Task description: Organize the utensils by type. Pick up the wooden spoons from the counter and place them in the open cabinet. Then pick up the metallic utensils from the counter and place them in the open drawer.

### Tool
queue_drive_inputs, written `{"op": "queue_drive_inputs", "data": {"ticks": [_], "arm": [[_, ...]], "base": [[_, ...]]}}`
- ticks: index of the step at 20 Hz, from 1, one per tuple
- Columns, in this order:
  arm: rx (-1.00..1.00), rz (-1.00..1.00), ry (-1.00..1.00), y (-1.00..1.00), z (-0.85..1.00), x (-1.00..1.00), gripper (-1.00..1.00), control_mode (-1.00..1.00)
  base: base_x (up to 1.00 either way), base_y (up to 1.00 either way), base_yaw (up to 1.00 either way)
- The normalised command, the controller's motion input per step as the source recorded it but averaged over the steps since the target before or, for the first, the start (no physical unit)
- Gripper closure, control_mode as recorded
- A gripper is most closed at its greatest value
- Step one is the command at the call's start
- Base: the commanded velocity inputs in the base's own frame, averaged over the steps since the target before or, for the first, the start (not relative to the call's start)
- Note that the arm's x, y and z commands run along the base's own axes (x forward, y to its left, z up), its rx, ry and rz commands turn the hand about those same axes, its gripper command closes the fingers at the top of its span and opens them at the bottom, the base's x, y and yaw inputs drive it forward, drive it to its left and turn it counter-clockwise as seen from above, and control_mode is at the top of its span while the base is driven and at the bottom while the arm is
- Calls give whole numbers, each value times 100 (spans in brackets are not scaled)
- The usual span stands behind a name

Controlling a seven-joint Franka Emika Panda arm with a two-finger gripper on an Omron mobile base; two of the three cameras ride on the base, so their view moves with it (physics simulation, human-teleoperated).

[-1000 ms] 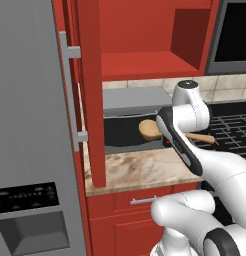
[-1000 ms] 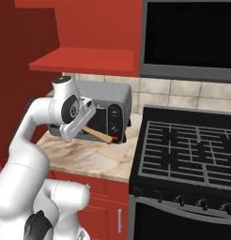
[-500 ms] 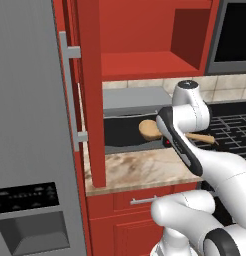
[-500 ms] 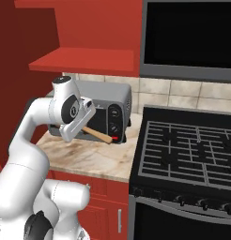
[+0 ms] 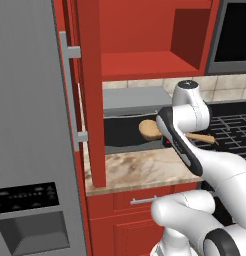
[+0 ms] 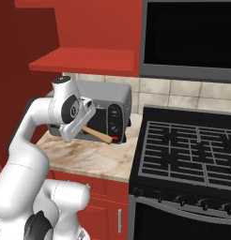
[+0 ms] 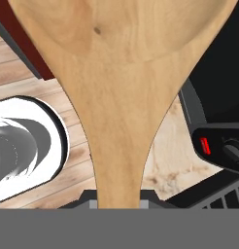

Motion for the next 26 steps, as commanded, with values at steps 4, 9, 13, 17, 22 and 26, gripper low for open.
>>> {"op": "queue_drive_inputs", "data": {"ticks": [4,9,13,17,22,26], "arm": [[2,0,-15,0,16,-18,100,-100],[0,13,-30,0,42,-14,100,-100],[-9,26,-38,6,53,-2,100,-100],[-14,34,-38,11,63,0,100,-100],[-16,37,-42,6,66,0,100,-100],[-6,21,-31,1,64,11,100,-100]], "base": [[0,0,0],[0,0,0],[0,0,0],[0,0,0],[0,0,0],[0,0,0]]}}
